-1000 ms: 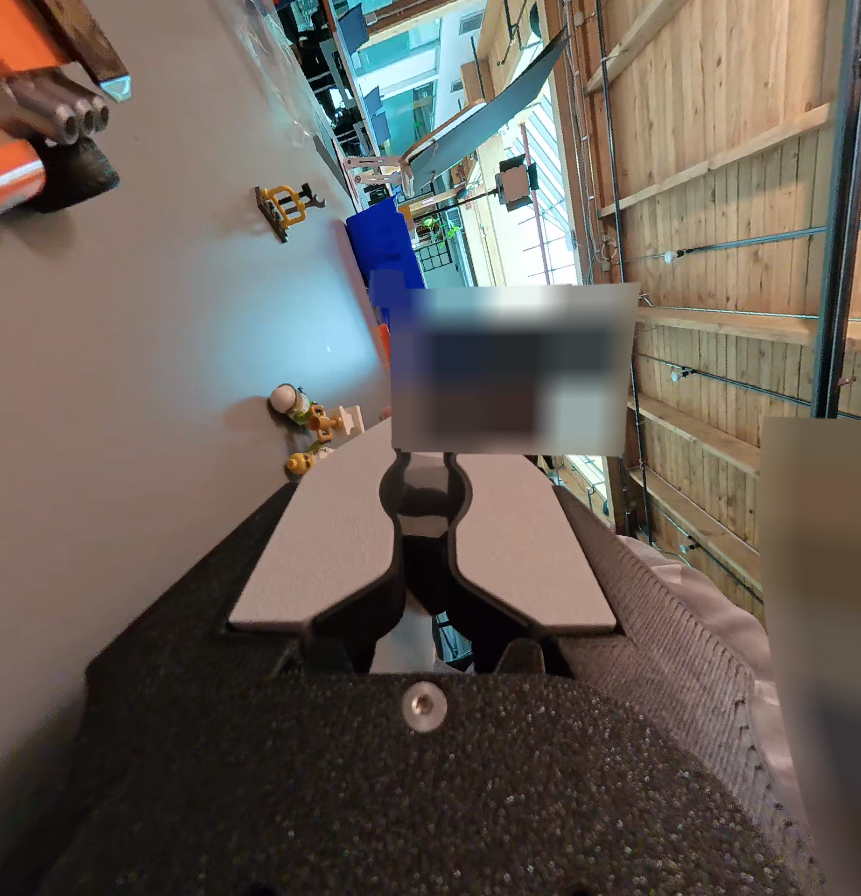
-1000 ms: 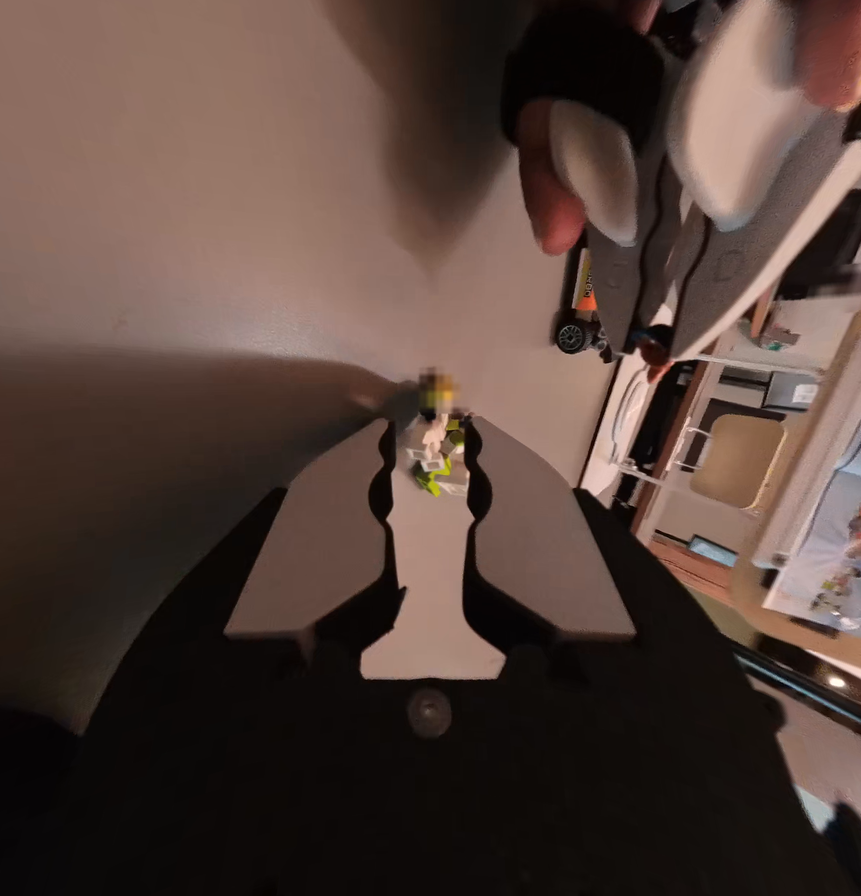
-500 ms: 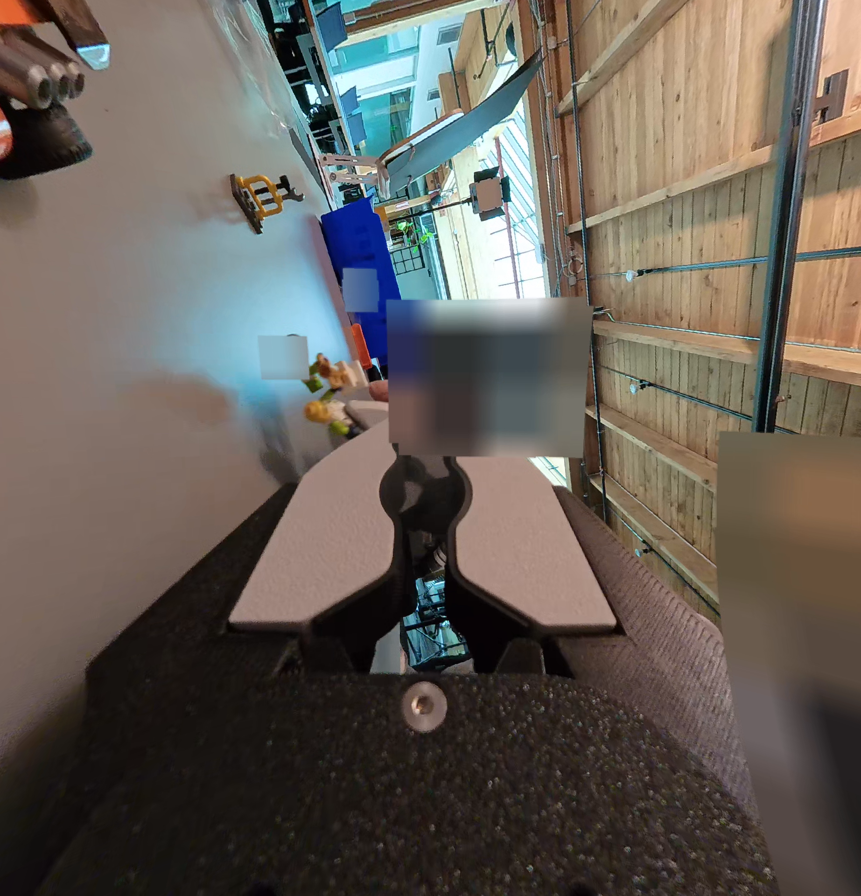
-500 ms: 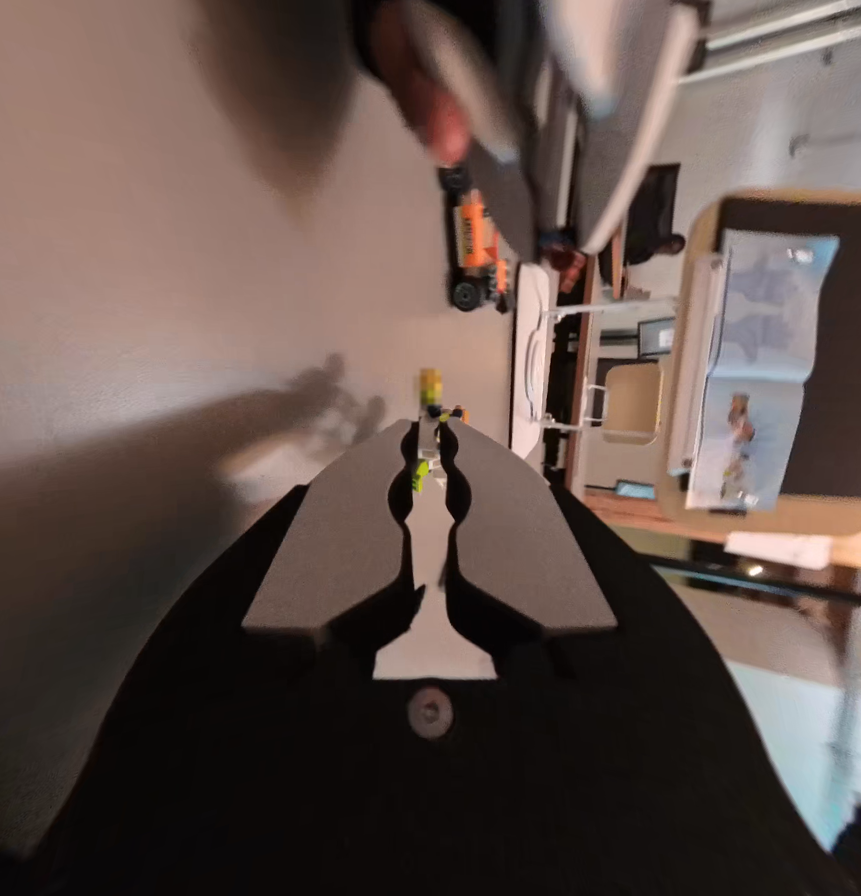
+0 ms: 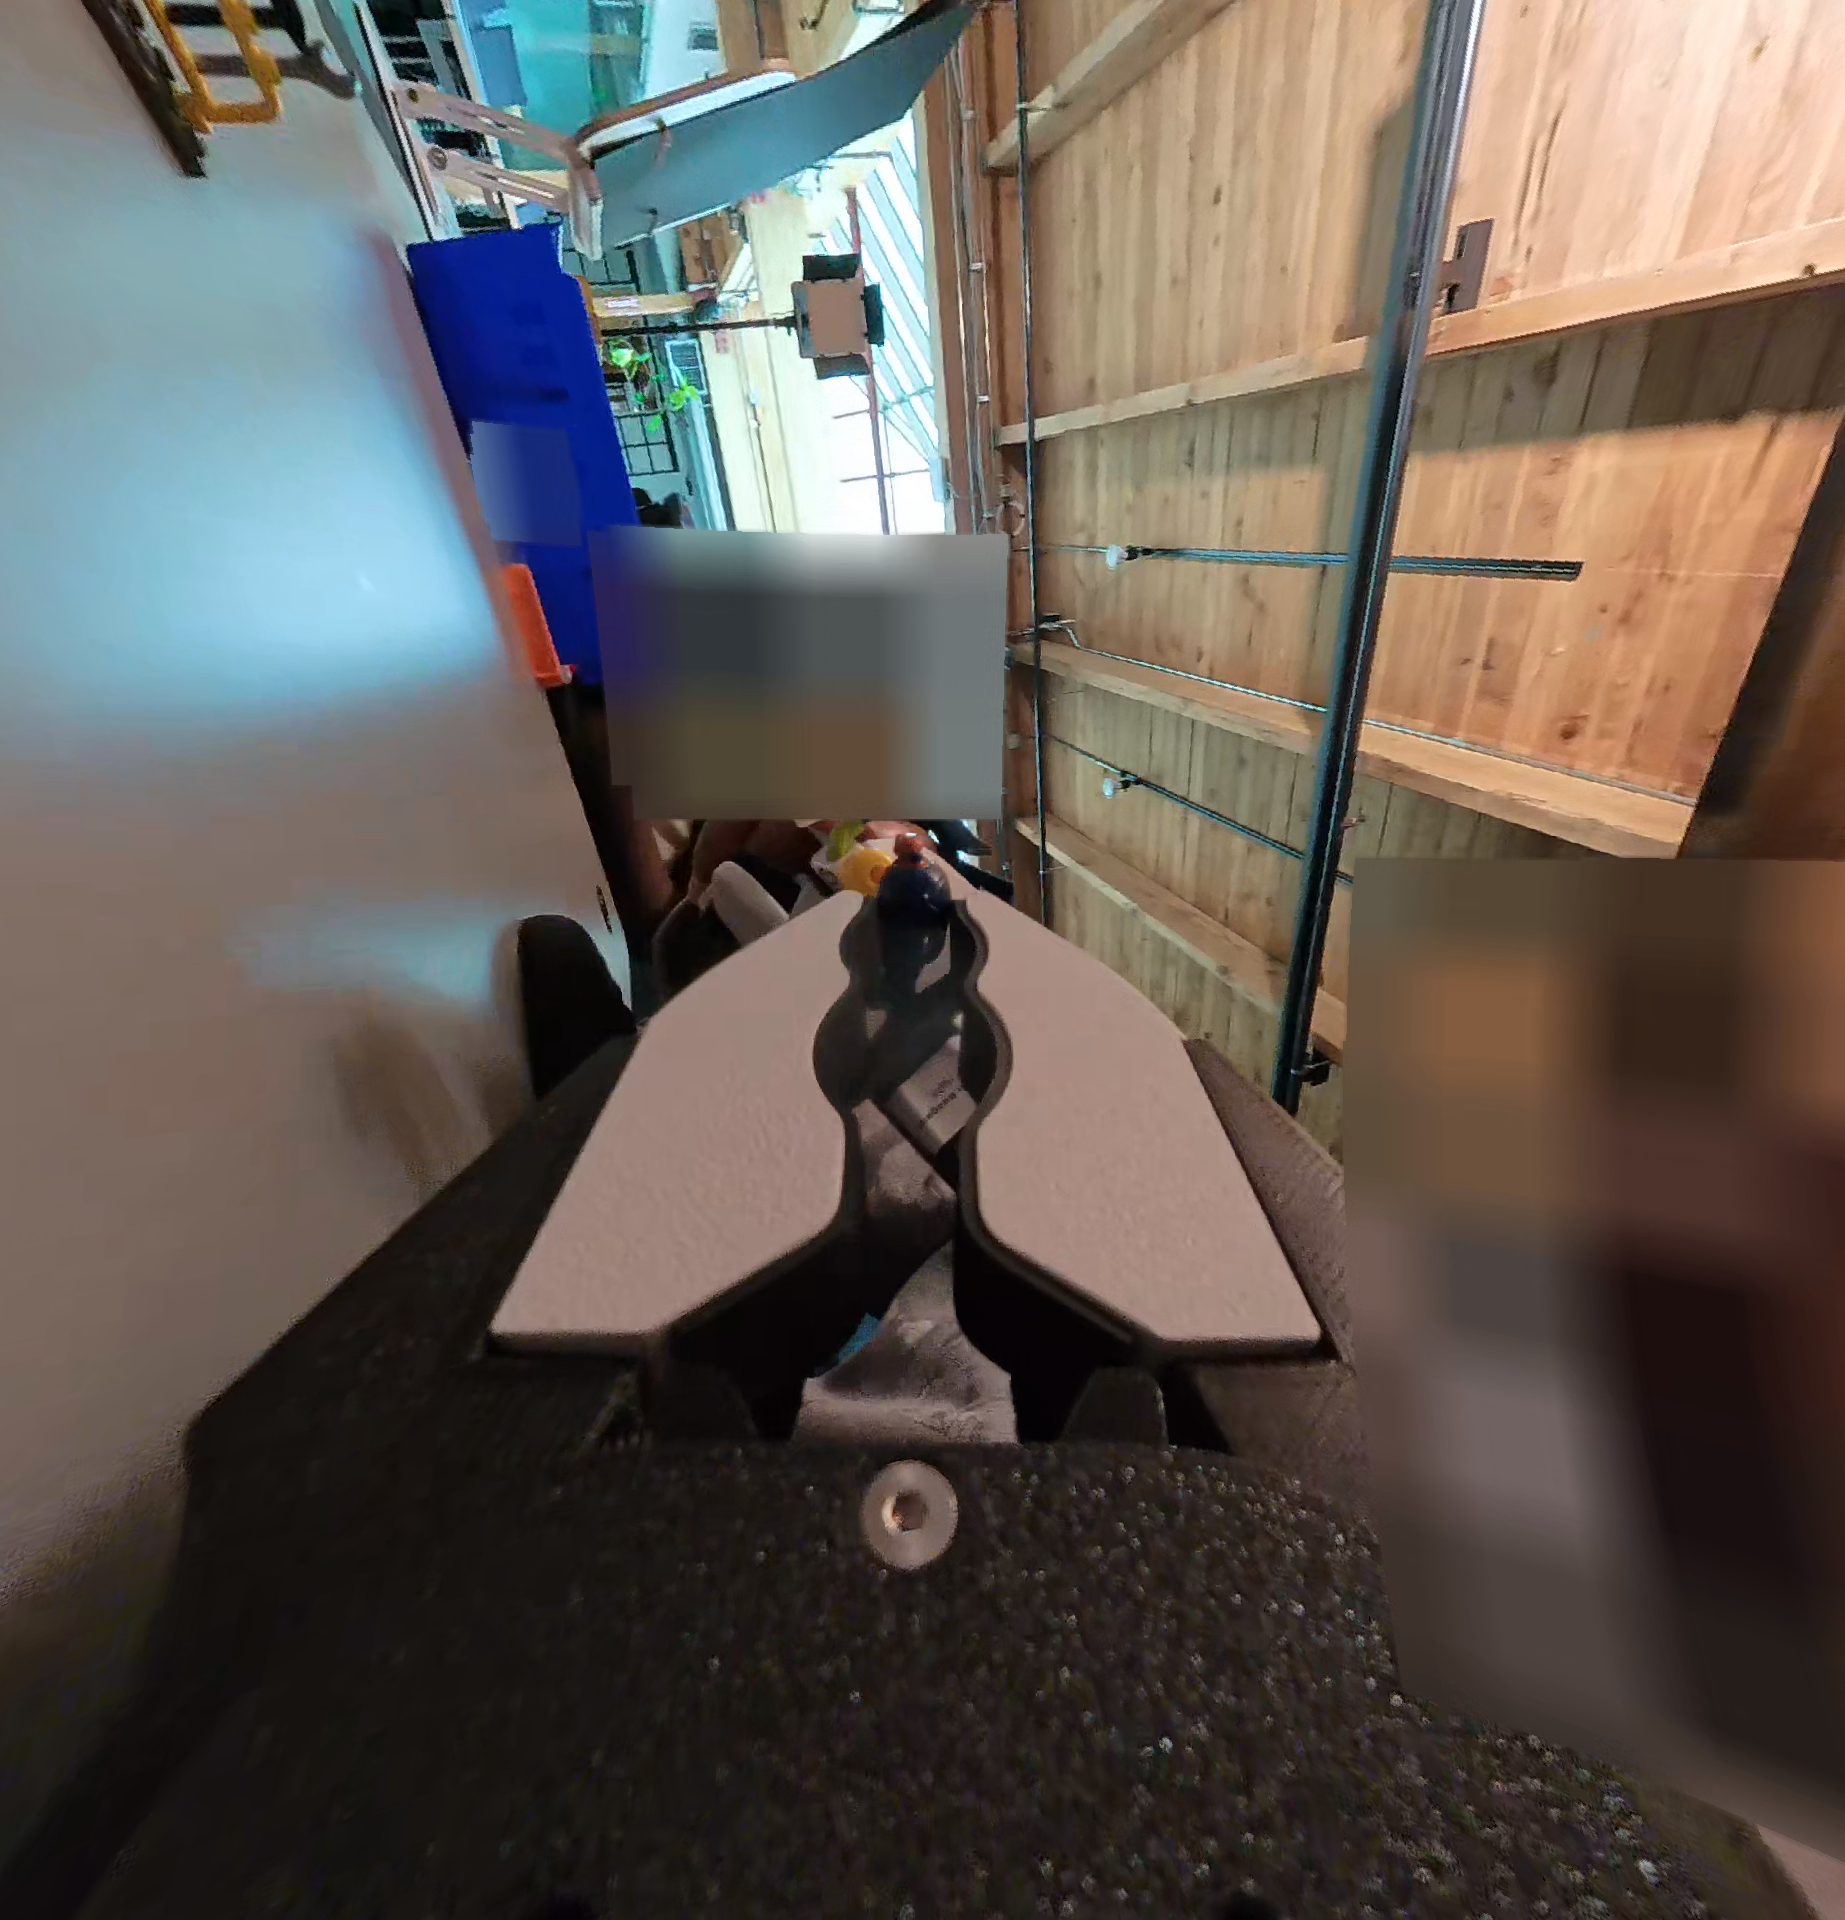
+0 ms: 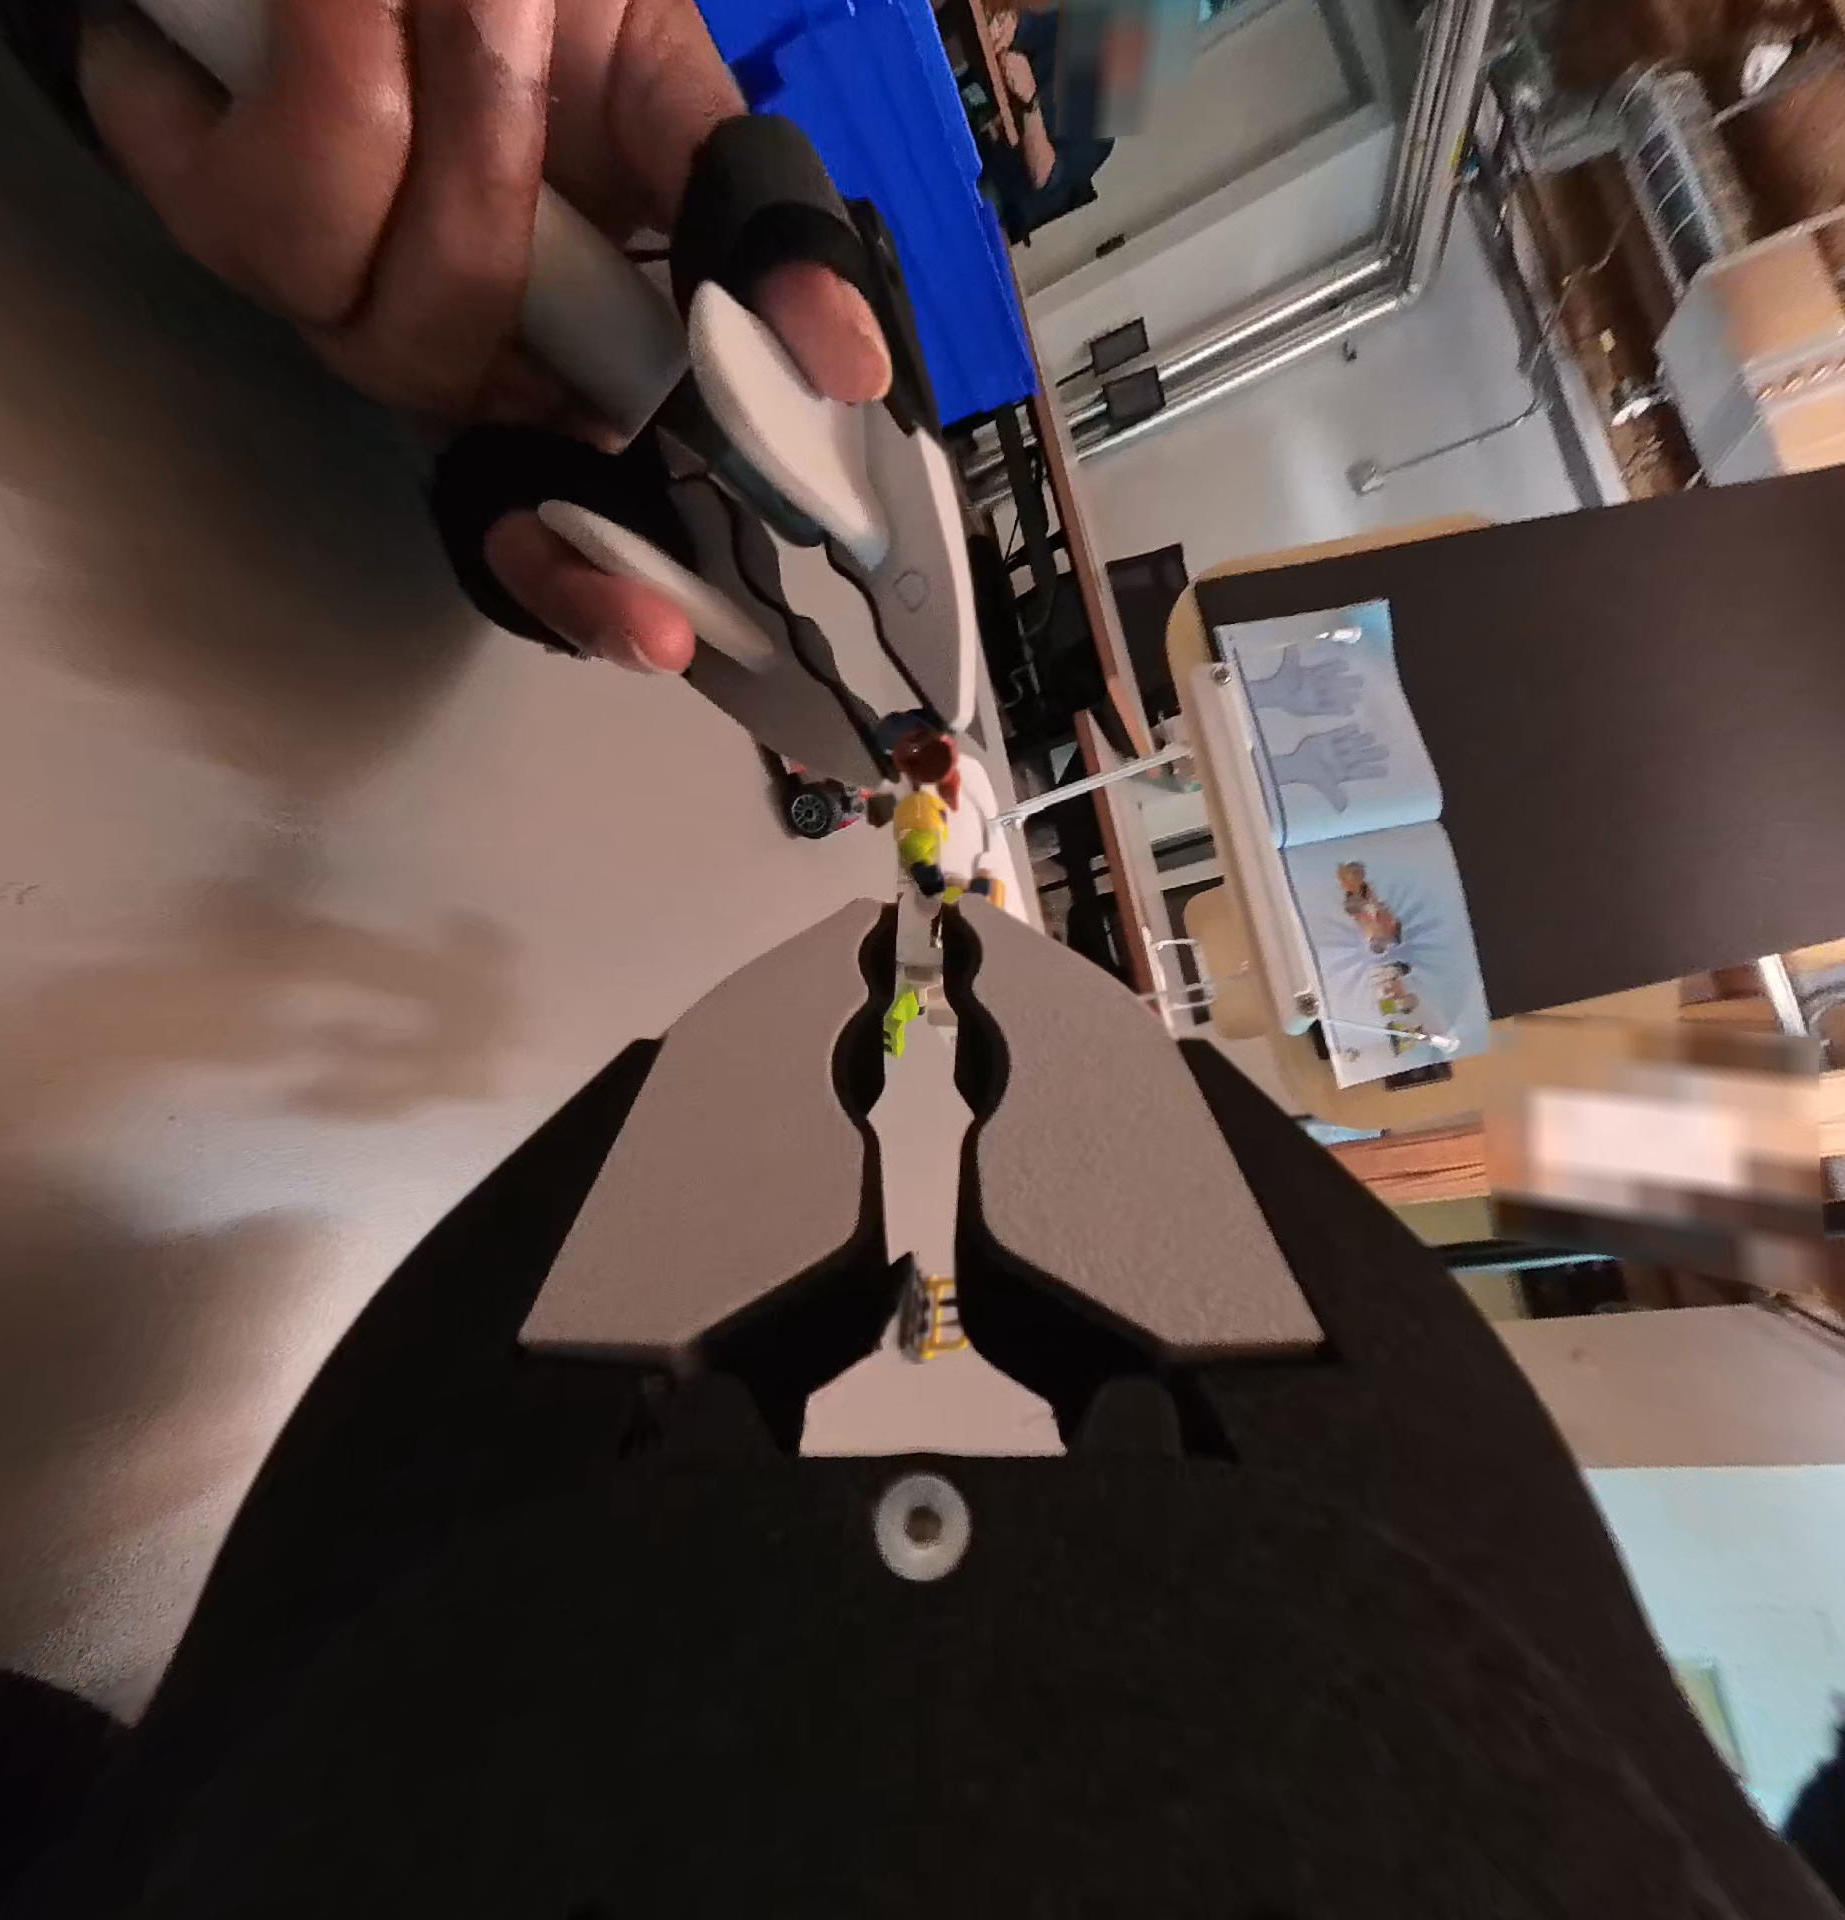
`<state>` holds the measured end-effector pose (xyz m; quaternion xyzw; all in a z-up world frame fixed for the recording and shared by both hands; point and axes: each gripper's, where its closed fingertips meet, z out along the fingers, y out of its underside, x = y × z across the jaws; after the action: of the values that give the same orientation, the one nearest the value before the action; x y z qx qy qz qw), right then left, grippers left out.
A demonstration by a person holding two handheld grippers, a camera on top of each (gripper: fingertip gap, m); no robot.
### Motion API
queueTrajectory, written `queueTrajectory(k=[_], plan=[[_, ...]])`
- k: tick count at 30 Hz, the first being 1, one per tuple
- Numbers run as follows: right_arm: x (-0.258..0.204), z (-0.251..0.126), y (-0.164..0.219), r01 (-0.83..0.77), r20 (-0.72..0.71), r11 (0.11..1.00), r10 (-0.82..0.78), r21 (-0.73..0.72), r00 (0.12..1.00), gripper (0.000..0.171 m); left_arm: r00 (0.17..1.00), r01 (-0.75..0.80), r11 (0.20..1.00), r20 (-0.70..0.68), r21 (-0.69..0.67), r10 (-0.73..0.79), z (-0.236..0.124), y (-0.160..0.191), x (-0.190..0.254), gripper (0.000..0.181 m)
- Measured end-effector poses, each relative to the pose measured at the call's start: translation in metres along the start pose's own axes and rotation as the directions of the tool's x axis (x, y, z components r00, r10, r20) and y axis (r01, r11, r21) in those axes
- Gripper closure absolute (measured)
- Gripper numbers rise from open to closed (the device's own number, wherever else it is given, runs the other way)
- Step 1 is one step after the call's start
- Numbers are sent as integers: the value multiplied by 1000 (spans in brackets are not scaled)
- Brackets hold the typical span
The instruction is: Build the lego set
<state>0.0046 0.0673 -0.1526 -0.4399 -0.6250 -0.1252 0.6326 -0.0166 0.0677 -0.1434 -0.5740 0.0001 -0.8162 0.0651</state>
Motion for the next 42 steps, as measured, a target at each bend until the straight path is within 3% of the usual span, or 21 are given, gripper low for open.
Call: queueTrajectory(k=[12,21,28,42], plan=[[2,3,-10,243,41,970,-242,2,969,163,999,30,1000,-17,-7,-30,2,3,0,169],[3,-6,-19,327,44,942,-331,78,943,164,999,-7,992,-48,-127,1,3,22,8,169],[6,-26,-32,420,33,887,-434,194,900,164,989,-16,944,-142,-330,-33,8,56,23,169],[-6,-40,-33,543,39,818,-559,189,828,164,990,54,926,-104,-373,-100,12,73,12,170]])
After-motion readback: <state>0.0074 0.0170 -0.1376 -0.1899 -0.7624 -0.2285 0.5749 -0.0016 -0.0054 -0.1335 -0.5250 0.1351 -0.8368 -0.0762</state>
